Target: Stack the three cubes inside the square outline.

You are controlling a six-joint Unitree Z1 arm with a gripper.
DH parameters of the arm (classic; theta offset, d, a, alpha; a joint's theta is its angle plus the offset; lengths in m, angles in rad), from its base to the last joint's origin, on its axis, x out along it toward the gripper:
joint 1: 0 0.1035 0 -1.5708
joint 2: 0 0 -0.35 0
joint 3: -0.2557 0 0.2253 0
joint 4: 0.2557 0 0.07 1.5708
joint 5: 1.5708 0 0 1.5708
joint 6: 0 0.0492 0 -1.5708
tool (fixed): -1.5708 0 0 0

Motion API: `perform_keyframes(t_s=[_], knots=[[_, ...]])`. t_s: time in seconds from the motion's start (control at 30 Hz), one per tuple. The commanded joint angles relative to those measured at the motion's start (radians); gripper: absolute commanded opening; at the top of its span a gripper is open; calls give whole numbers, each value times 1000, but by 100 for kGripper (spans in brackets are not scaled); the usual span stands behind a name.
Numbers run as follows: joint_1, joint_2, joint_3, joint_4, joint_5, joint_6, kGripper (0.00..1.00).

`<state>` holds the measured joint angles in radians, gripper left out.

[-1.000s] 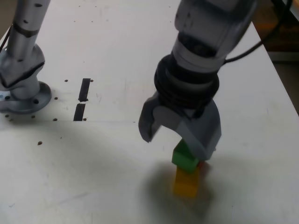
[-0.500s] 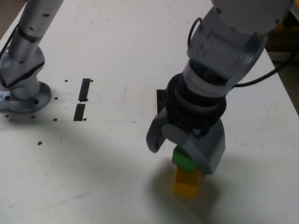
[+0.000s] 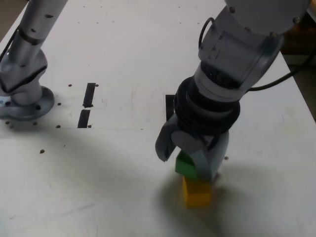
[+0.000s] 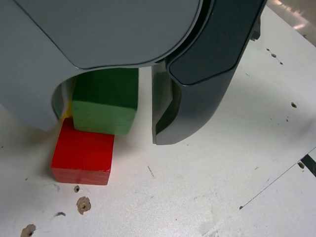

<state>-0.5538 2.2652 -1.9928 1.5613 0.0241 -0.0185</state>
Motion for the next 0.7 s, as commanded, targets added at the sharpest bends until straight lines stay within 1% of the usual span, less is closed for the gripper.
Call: perform_keyframes(t_s=[0.0,0.13,0.2,0.33,0.43,0.57,0.67], knots=[[2,7,3,7,-2,-2,42],[5,4,7,13,-2,-4,41],[6,-2,8,18,3,-5,38],[7,-29,17,29,20,-16,33],[11,-66,54,32,37,-34,31],[33,-170,214,12,69,-76,31],[63,-255,383,-59,75,-98,31]])
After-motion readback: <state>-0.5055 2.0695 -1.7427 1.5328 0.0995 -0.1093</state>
